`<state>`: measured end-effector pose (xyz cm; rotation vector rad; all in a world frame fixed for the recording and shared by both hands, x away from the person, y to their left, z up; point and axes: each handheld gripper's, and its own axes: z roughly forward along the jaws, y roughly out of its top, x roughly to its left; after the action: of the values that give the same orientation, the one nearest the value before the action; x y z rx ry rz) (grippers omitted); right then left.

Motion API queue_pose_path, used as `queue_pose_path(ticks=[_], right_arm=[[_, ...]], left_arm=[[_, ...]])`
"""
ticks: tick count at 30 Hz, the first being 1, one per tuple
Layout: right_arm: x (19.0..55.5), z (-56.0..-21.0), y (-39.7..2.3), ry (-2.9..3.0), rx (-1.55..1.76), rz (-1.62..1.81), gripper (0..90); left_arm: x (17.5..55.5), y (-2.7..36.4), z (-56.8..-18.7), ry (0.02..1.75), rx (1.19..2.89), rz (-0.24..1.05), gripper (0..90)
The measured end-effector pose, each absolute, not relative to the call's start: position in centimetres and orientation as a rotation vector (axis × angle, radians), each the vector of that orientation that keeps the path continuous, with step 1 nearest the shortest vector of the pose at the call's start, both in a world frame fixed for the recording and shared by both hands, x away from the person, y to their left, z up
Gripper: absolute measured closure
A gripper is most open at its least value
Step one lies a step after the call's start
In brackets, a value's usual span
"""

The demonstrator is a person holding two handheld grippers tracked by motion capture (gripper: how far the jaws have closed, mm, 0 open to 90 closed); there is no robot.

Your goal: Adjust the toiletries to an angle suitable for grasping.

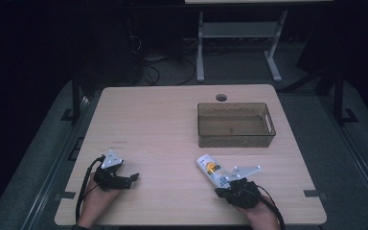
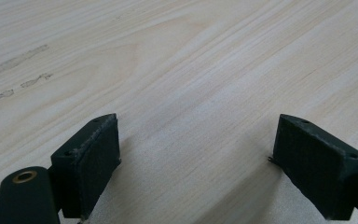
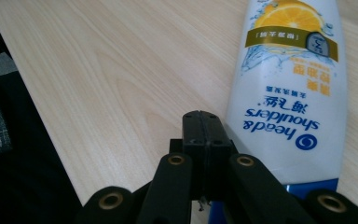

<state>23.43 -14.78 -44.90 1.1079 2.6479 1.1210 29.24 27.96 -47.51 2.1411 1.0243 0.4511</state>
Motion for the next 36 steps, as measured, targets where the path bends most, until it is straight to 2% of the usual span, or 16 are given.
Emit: queue_pose_path(ticks=[36], right_arm=[[25.1,-45.3,-19.3,2.505,1.296,1.095,89.9]], left_arm=[[29.2,28.0,-47.5,1.024,2.141,0.451,13.4]])
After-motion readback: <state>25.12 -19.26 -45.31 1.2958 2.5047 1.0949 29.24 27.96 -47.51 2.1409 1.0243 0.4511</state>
